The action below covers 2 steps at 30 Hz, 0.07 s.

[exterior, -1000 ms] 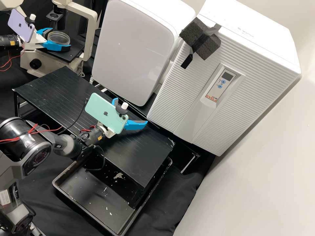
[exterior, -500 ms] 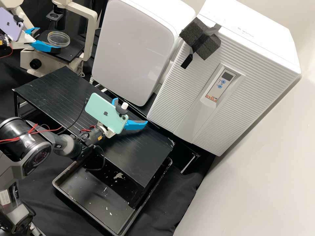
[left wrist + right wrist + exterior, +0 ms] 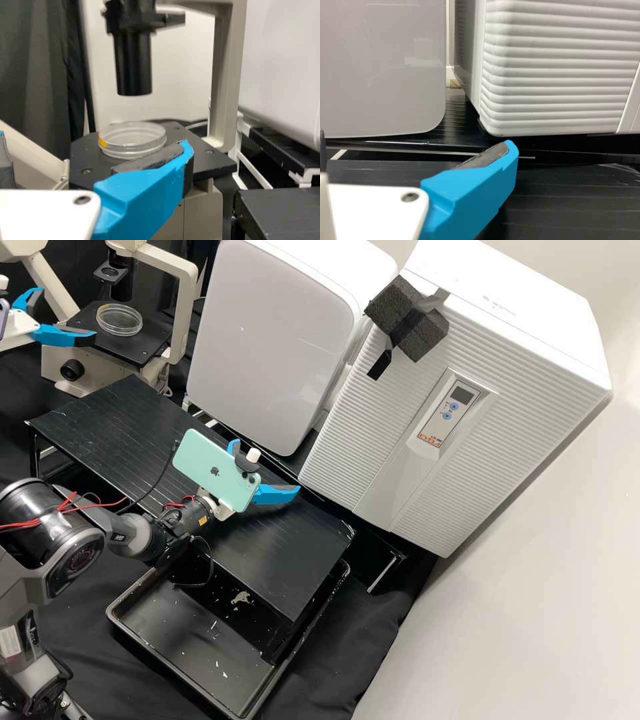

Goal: Place the petri dish on the microscope

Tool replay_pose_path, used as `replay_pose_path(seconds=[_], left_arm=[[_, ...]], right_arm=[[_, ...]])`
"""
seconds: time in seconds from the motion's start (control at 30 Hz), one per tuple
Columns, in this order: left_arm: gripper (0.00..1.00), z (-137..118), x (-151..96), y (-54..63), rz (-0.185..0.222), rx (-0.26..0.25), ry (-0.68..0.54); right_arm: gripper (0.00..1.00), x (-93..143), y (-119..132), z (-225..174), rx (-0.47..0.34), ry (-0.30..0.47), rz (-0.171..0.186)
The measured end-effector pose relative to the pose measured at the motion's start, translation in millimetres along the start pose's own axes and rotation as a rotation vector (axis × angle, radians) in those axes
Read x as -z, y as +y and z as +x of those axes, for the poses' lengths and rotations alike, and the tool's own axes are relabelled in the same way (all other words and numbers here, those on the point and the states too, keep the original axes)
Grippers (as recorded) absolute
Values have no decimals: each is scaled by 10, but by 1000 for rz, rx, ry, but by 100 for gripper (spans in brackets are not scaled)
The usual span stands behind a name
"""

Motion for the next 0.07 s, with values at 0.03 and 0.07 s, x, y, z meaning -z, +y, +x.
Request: replay_pose_path(seconds=[0.03,0.07], left_arm=[[100,-29,-6,7,1,-30,-9],[100,-54,-13,4,1,-47,-15]], right_arm=[[100,0,0,0,0,0,0],[100,0,0,0,0,0,0]])
